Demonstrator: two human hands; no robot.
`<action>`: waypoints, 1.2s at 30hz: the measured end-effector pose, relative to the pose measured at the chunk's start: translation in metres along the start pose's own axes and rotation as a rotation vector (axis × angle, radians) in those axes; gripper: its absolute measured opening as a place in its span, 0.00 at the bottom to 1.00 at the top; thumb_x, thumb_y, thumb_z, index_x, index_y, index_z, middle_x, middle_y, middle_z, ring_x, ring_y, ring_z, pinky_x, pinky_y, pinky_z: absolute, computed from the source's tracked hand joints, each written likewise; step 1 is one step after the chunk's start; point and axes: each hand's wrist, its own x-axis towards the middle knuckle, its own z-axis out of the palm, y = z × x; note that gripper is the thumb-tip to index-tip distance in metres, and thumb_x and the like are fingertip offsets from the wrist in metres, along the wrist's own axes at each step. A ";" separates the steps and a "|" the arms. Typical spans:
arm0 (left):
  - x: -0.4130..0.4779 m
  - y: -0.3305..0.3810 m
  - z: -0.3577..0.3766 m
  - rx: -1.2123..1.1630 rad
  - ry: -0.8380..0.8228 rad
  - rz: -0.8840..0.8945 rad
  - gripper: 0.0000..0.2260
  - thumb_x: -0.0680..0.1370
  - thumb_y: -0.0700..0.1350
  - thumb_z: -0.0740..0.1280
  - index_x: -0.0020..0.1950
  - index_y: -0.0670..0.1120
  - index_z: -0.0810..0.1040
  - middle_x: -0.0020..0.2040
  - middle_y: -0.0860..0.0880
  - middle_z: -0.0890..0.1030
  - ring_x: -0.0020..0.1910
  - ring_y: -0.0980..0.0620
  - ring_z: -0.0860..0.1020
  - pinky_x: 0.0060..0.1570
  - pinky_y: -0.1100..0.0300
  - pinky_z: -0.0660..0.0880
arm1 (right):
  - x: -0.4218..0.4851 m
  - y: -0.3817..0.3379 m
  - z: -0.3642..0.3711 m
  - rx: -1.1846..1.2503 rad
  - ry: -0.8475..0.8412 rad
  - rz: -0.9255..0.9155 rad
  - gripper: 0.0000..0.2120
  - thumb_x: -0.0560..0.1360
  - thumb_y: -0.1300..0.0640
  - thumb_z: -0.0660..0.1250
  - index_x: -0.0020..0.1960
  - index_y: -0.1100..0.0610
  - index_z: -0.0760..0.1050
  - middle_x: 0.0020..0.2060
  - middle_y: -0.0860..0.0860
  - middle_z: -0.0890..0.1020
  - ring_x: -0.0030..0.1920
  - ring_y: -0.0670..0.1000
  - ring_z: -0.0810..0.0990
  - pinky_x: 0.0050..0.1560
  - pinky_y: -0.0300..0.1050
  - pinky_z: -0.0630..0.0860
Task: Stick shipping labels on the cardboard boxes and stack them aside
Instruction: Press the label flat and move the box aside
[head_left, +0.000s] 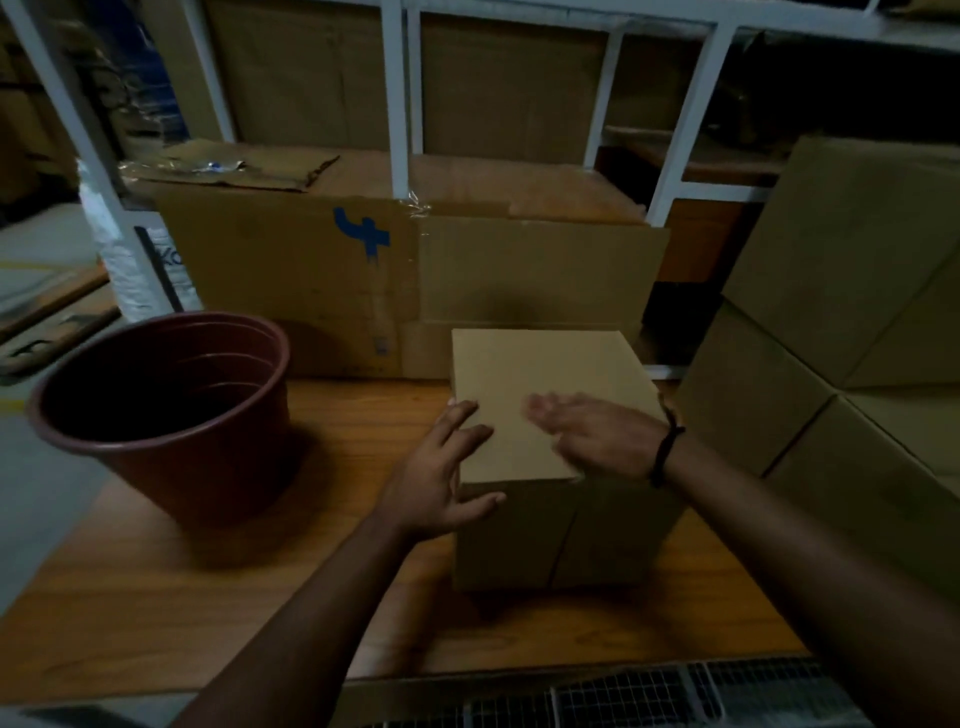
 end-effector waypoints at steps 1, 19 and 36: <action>0.000 0.001 -0.001 0.005 -0.005 -0.014 0.36 0.72 0.66 0.67 0.73 0.46 0.69 0.78 0.48 0.60 0.78 0.46 0.56 0.70 0.51 0.62 | 0.001 0.015 -0.005 0.009 0.033 0.065 0.25 0.84 0.50 0.49 0.79 0.47 0.48 0.78 0.44 0.49 0.77 0.43 0.47 0.75 0.43 0.44; -0.001 -0.001 -0.004 0.030 0.014 -0.006 0.35 0.71 0.66 0.67 0.72 0.46 0.70 0.77 0.54 0.58 0.78 0.51 0.56 0.68 0.60 0.60 | 0.021 -0.013 0.009 -0.037 0.064 -0.158 0.26 0.83 0.51 0.50 0.79 0.51 0.48 0.79 0.48 0.50 0.78 0.45 0.47 0.74 0.43 0.44; 0.000 -0.001 0.001 0.016 0.032 0.003 0.39 0.72 0.72 0.62 0.72 0.44 0.70 0.78 0.49 0.60 0.77 0.47 0.58 0.69 0.51 0.62 | -0.062 0.050 0.035 0.112 0.361 0.214 0.43 0.71 0.25 0.33 0.75 0.46 0.59 0.76 0.43 0.58 0.76 0.45 0.54 0.75 0.49 0.52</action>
